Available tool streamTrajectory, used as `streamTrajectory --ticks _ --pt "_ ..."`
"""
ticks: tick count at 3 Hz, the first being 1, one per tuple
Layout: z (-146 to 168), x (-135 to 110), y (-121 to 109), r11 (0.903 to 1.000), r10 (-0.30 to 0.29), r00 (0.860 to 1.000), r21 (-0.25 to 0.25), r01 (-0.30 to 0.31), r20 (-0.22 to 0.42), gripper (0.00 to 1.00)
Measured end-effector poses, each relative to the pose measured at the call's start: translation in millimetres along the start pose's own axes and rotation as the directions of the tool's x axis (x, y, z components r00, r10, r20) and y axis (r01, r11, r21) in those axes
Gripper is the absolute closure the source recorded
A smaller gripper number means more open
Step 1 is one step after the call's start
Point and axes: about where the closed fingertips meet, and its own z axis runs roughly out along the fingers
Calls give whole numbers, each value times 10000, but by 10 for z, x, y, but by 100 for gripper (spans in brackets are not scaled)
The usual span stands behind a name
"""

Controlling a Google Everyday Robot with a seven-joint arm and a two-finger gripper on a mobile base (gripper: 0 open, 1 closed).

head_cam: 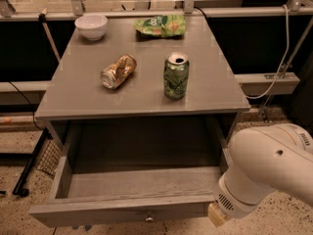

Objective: Close top drawer

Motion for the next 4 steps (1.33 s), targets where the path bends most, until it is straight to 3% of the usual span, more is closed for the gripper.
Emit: streamTrajectory --ticks 1,3,4 --pt "168 3 -119 9996 163 9990 202 -172 419 100" --pt "307 -169 -316 9993 -151 9912 358 105 1319 100" --pt "294 -206 -342 9992 -214 9898 370 163 1408 100"
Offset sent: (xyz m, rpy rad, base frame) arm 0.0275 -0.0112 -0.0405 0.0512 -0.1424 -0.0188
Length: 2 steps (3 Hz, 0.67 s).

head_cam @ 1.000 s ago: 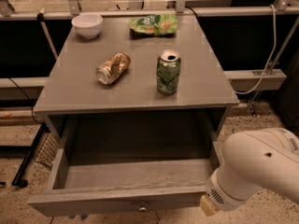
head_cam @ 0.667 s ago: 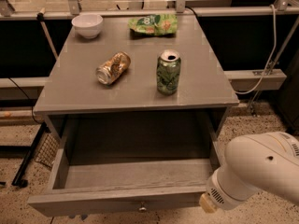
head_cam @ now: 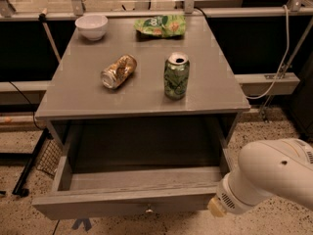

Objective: Close top drawer

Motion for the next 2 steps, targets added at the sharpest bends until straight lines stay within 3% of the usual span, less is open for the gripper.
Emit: streamTrajectory --ticks 1,2 --pt "43 -156 -125 9996 -276 9988 6 276 404 100" --pt "43 -156 -125 9996 -276 9988 6 276 404 100"
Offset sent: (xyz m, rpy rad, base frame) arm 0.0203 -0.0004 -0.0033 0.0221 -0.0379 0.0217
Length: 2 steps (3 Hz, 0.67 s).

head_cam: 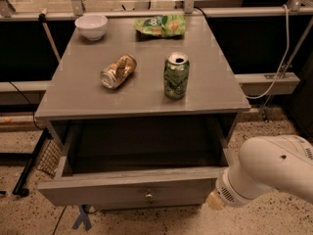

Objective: Close top drawer

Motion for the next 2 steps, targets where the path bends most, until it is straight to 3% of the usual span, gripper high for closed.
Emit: streamTrajectory --ticks 1,2 --pt "119 -248 -159 9997 -224 9985 58 222 496 100" --pt "148 -313 -205 9994 -313 9978 140 305 589 100"
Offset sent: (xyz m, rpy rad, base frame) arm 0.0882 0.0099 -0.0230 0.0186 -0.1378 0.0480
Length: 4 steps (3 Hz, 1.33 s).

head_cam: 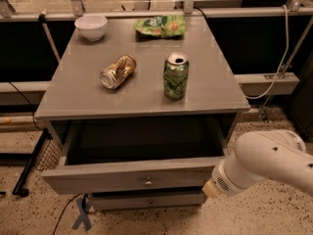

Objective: Close top drawer

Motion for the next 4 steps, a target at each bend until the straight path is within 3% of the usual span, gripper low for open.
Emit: streamTrajectory --ticks 1,3,4 --pt "62 -300 -197 9989 -380 9978 285 365 541 100" --pt "89 -951 -537 9923 -1176 9807 581 1097 1564 100" --pt "89 -951 -537 9923 -1176 9807 582 1097 1564 100"
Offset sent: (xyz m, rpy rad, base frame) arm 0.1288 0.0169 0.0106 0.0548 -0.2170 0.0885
